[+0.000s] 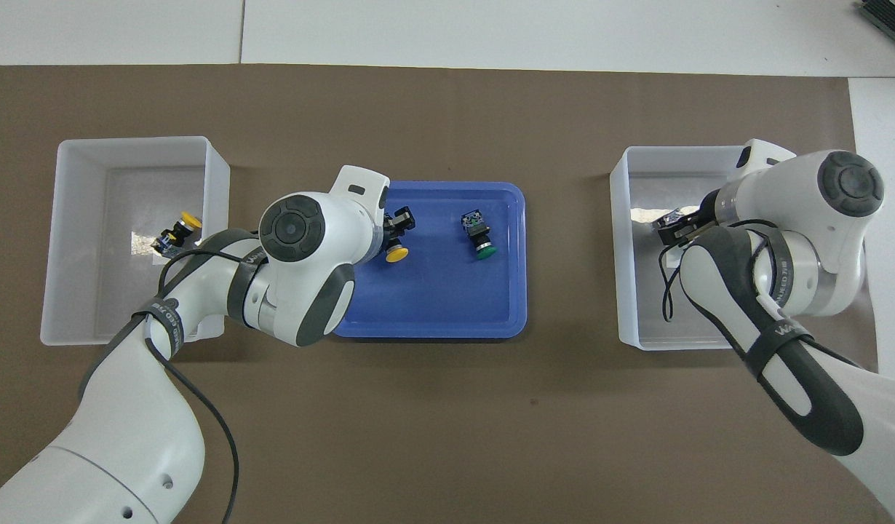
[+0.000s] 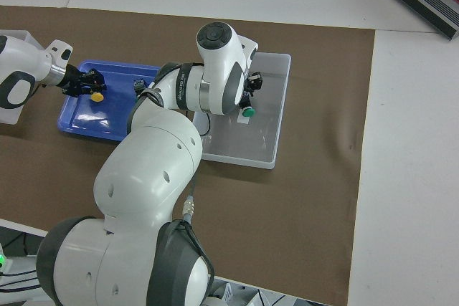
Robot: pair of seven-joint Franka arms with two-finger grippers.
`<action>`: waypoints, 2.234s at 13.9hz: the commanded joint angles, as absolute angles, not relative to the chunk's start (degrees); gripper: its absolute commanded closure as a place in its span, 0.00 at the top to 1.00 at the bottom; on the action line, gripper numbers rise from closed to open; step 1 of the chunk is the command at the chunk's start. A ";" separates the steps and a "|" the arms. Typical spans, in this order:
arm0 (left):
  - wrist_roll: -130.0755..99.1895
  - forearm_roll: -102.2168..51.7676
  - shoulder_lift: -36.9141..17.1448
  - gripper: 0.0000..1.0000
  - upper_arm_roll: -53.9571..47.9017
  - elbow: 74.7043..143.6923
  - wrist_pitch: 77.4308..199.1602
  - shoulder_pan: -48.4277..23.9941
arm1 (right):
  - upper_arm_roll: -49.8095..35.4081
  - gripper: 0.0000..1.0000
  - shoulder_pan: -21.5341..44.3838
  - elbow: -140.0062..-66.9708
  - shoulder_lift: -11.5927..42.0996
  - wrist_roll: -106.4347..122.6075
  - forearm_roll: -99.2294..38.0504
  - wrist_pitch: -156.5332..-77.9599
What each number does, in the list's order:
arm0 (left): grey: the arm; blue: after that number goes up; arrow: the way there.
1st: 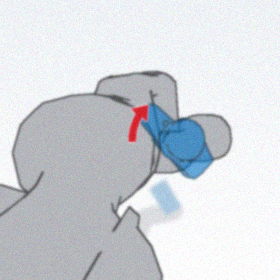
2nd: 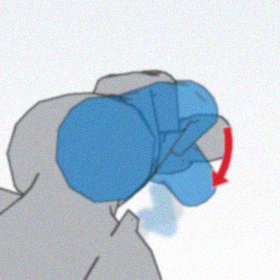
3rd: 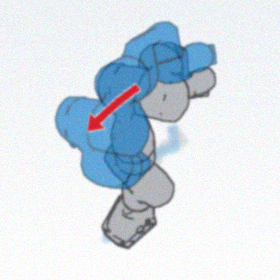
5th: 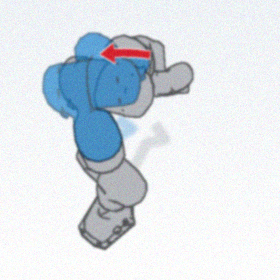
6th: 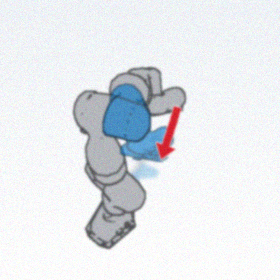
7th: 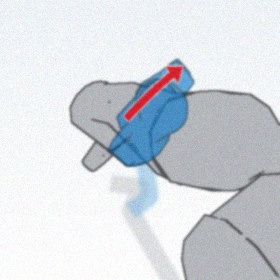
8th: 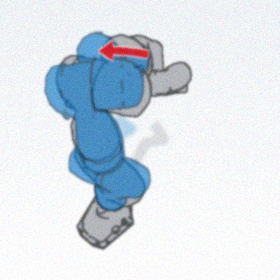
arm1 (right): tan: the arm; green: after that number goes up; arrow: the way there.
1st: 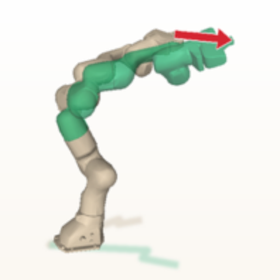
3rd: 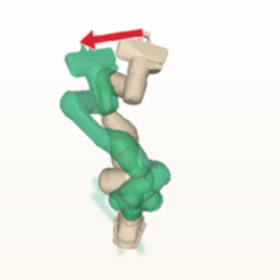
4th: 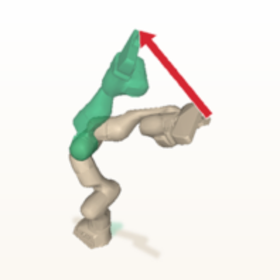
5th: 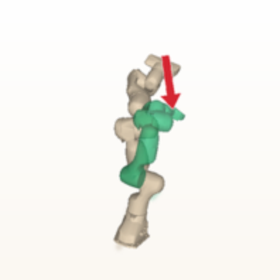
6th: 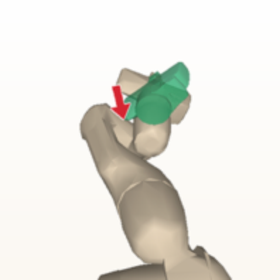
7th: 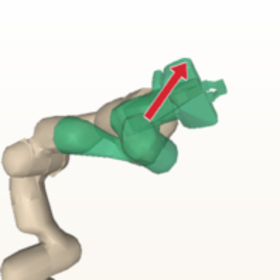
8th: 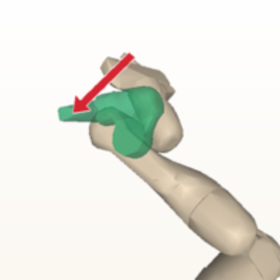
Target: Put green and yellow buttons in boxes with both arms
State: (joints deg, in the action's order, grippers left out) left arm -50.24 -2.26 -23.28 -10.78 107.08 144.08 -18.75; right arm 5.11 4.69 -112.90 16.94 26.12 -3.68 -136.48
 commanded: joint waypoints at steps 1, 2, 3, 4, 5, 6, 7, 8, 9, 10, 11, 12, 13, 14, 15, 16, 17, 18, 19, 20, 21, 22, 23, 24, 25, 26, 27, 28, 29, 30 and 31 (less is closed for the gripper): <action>-49.40 -2.72 -20.58 0.00 -10.90 102.50 135.21 -14.43 | 4.31 1.00 3.69 -111.19 17.14 26.99 -5.98 -136.85; -49.13 -2.64 -19.52 0.00 -10.90 100.74 131.87 -12.76 | 4.31 1.00 3.78 -110.66 17.05 26.81 -5.98 -136.58; -48.35 -2.55 -18.90 0.00 -10.90 98.81 128.62 -11.18 | 4.39 1.00 4.04 -110.31 16.96 26.46 -5.89 -136.50; -46.34 -2.55 -18.46 0.00 -10.90 96.87 125.19 -9.51 | 4.31 1.00 4.04 -109.78 16.70 26.19 -5.98 -136.23; -42.93 -2.64 -18.37 0.00 -10.99 94.85 121.59 -7.67 | 4.31 1.00 4.04 -109.34 16.35 26.10 -5.89 -135.53; -38.98 -2.64 -18.28 0.00 -10.99 93.53 118.68 -5.73 | 4.31 1.00 4.04 -108.55 16.17 26.02 -5.98 -134.57; -34.67 -2.64 -18.19 0.00 -11.16 92.99 116.56 -3.62 | 4.22 1.00 4.30 -107.59 15.65 25.93 -6.06 -132.99; -30.02 -2.64 -17.85 0.00 -11.16 92.99 115.15 -1.52 | 4.13 1.00 4.92 -105.84 15.12 24.01 -6.33 -130.54; -25.62 -2.72 -17.32 0.00 -10.99 93.08 114.35 0.25 | 3.61 1.00 6.05 -103.73 15.03 19.99 -6.42 -127.39; -20.96 -2.72 -17.23 0.00 -10.90 93.25 113.30 2.00 | 3.34 1.00 7.72 -101.97 15.12 14.82 -6.33 -125.18; -16.39 -2.81 -16.97 0.00 -10.90 93.43 112.94 4.28 | 3.25 1.00 9.91 -101.17 15.20 11.11 -6.24 -124.90; -12.43 -2.81 -16.88 0.00 -10.90 93.78 112.68 6.13 | 3.34 1.00 12.37 -101.16 15.21 8.46 -6.24 -125.76; -8.74 -2.81 -16.70 0.00 -10.90 94.30 112.76 7.72 | 3.34 1.00 14.83 -101.16 15.29 5.22 -6.24 -126.38; -5.22 -2.81 -16.09 0.00 -10.81 95.35 112.85 8.95 | 3.25 1.00 17.12 -101.34 15.29 1.79 -6.15 -127.87; -2.49 -2.81 -15.91 0.00 -10.81 96.06 113.03 10.44 | 3.25 1.00 19.92 -101.42 15.64 -0.59 -6.24 -128.92; -0.11 -2.73 -15.47 0.00 -10.81 97.11 113.55 11.50 | 3.25 1.00 23.26 -101.60 16.60 -3.40 -6.24 -130.94; 2.17 -2.72 -14.77 0.00 -10.81 99.03 114.95 12.38 | 3.25 1.00 26.34 -101.69 18.00 -6.21 -6.24 -133.92; 4.37 -2.72 -13.81 0.00 -10.72 102.01 117.22 13.18 | 3.34 1.00 28.54 -101.78 19.41 -7.37 -6.15 -136.47; 5.79 -2.72 -12.58 0.00 -10.72 105.61 120.12 13.97 | 3.25 1.00 30.04 -102.30 20.29 -7.38 -6.07 -138.67; 7.02 -2.72 -11.26 0.00 -10.64 109.65 123.63 14.76 | 3.34 1.00 31.10 -102.74 21.35 -7.56 -5.89 -140.08; 8.16 -2.72 -10.47 0.00 -10.55 112.82 126.45 14.94 | 3.25 1.00 32.51 -102.74 23.01 -7.56 -5.71 -142.01; 9.04 -2.72 -10.02 0.00 -10.46 114.50 127.26 15.64 | 3.34 1.00 33.22 -102.74 24.77 -7.38 -5.10 -143.95; 9.57 -2.72 -9.85 0.00 -10.46 115.39 127.27 15.99 | 3.34 1.00 33.40 -102.83 26.00 -6.95 -4.14 -144.57; 9.84 -2.72 -9.58 0.03 -10.46 116.10 127.27 16.08 | 3.34 1.00 33.22 -102.75 26.28 -6.25 -1.78 -144.58; 9.84 -2.72 -9.32 0.17 -10.46 116.36 127.09 16.17 | 3.34 1.00 32.35 -102.66 26.28 -5.20 1.29 -144.58; 9.93 -2.72 -9.32 0.30 -10.37 116.37 126.83 16.35 | 3.34 1.00 32.08 -102.74 26.37 -4.23 3.49 -144.67; 9.93 -2.64 -9.32 0.41 -10.46 115.85 126.30 16.78 | 3.34 1.00 31.73 -102.74 26.89 -3.35 4.04 -144.93; 9.93 -2.55 -9.49 0.57 -10.46 115.32 125.78 16.79 | 3.34 1.00 31.73 -102.83 27.50 -3.17 4.04 -146.93; 9.93 -2.55 -9.67 0.71 -10.46 114.36 124.81 16.61 | 3.34 1.00 31.73 -102.83 28.55 -3.16 4.04 -148.78; 9.93 -2.55 -9.84 0.76 -10.46 112.95 123.41 16.44 | 3.34 1.00 31.64 -102.83 28.83 -2.99 4.13 -149.23; 9.84 -2.55 -9.93 0.79 -10.46 111.29 121.40 16.17 | 3.34 1.00 31.55 -102.75 28.92 -2.47 4.13 -149.33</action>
State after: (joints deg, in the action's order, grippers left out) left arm 8.92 -2.25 -10.94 -10.33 113.23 125.00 16.11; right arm 3.66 32.12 -102.76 27.96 -3.72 3.17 -147.49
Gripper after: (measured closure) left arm 0.264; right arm 0.000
